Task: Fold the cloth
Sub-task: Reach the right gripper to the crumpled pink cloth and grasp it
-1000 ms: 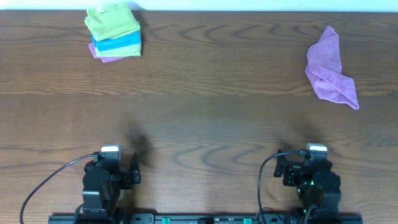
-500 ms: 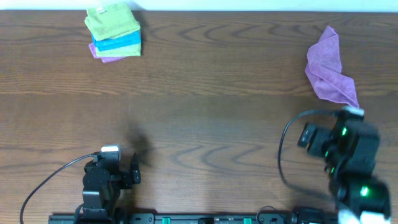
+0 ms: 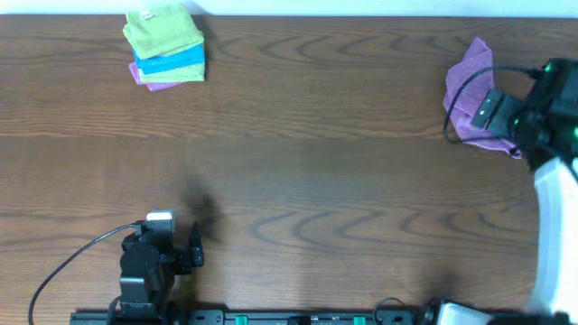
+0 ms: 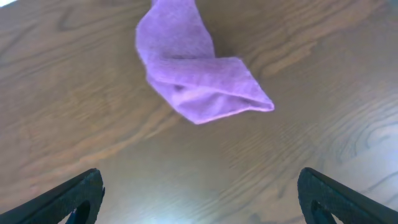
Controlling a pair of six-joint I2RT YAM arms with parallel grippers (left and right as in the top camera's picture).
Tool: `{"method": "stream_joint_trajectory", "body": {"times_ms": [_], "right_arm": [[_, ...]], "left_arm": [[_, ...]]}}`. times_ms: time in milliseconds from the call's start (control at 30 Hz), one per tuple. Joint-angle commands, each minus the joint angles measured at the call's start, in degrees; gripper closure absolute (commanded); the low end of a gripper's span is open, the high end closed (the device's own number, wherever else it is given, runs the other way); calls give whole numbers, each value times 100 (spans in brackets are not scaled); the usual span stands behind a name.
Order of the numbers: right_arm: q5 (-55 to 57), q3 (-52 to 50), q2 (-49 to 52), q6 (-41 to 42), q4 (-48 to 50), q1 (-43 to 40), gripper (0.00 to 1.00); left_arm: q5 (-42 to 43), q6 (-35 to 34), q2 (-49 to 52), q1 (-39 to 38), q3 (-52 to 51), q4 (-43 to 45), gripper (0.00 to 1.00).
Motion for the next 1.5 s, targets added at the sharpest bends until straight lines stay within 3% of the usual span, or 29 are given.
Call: {"method": "stream_joint_trajectory", "body": {"times_ms": [0,233,767,1133,1167,1333,1467], "right_arm": [[26,420,555,208,48,-225,1],[-376,852,1676,-442,815,-313,1],[-907,850,3276,-918,2291,-284,2],[-1036,850,3974,-1384,2400,-85,10],[-1036,850,3991,-1390,2400,-85,13],[-1034,850,3993,-1388,2457,-87,51],[-1034,857,3987,-1388,2463,-85,71]], "left_arm": [[-44,98,-39,-26,-66,-151,5],[-46,98,-39,-26,-66,-151,5],[-46,98,-39,-26,-66,-151,5],[-44,98,-39,-26,-66,-151,4],[-46,98,-39,-26,-66,-151,5],[-46,98,-39,-26,-66,-151,4],[-46,98,-39,-26,-66,-151,5]]}}
